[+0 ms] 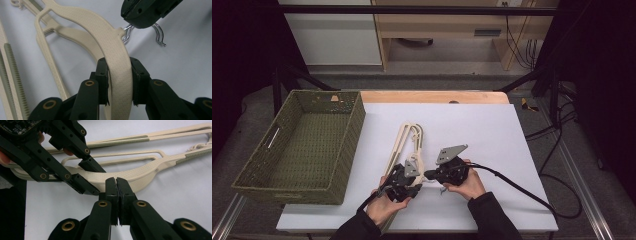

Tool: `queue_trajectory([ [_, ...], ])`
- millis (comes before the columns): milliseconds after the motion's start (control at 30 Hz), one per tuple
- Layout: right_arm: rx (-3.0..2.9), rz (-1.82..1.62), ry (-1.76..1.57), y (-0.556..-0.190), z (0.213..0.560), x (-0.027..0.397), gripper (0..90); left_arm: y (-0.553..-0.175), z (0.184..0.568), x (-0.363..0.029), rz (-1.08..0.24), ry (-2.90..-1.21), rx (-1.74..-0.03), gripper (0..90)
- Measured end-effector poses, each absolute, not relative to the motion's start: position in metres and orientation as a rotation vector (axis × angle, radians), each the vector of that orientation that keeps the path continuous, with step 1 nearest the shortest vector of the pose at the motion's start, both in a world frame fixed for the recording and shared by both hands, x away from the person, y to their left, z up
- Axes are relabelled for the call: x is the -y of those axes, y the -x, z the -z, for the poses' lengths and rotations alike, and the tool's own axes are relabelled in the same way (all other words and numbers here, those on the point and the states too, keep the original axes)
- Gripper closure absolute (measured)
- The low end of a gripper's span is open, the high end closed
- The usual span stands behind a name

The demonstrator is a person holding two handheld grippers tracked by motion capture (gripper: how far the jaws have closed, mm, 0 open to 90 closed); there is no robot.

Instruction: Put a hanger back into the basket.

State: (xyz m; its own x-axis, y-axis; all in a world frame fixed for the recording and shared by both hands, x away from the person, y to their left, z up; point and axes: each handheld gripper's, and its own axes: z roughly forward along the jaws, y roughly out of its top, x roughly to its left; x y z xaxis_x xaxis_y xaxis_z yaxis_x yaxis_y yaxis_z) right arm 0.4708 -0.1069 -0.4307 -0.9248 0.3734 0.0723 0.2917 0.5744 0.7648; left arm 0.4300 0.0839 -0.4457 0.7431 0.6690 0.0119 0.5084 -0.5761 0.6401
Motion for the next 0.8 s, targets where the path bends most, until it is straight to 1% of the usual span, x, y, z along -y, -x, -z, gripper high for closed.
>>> queue_trajectory([
  [133, -2.688, -1.319, -0.564, -0.469, 0.426, 0.109, 87.6, -0.428, 0.442, -0.085, -0.334, -2.305, -0.898, 72.4],
  [233, -2.614, -1.412, -0.568, -0.466, 0.41, 0.117, 84.3, -0.426, 0.44, -0.088, -0.33, -2.304, -0.903, 72.7],
  [367, -2.496, -1.474, -0.588, -0.458, 0.388, 0.133, 76.1, -0.423, 0.436, -0.091, -0.332, -2.302, -0.924, 73.2],
  [433, -2.419, -1.49, -0.611, -0.453, 0.377, 0.142, 68.9, -0.422, 0.432, -0.095, -0.332, -2.299, -0.931, 73.5],
  [467, -2.383, -1.496, -0.626, -0.452, 0.373, 0.146, 63.7, -0.421, 0.43, -0.096, -0.329, -2.291, -0.939, 73.7],
  [500, -2.357, -1.5, -0.638, -0.45, 0.37, 0.15, 60.8, -0.42, 0.427, -0.099, -0.331, -2.285, -0.947, 73.9],
  [533, -2.319, -1.506, -0.663, -0.449, 0.367, 0.155, 54.3, -0.419, 0.425, -0.101, -0.333, -2.282, -0.952, 74.1],
  [567, -2.287, -1.512, -0.687, -0.448, 0.366, 0.159, 51.4, -0.418, 0.421, -0.105, -0.339, -2.276, -0.962, 74.3],
  [633, -2.231, -1.524, -0.75, -0.446, 0.366, 0.17, 40.8, -0.417, 0.417, -0.109, -0.342, -2.268, -0.969, 74.8],
  [700, -2.195, -1.527, -0.79, -0.445, 0.367, 0.176, 36.6, -0.416, 0.413, -0.113, -0.348, -2.255, -0.981, 75.2],
  [800, -2.142, -1.539, -0.86, -0.442, 0.371, 0.187, 28.0, -0.415, 0.407, -0.121, -0.363, -2.248, -0.992, 76.0],
])
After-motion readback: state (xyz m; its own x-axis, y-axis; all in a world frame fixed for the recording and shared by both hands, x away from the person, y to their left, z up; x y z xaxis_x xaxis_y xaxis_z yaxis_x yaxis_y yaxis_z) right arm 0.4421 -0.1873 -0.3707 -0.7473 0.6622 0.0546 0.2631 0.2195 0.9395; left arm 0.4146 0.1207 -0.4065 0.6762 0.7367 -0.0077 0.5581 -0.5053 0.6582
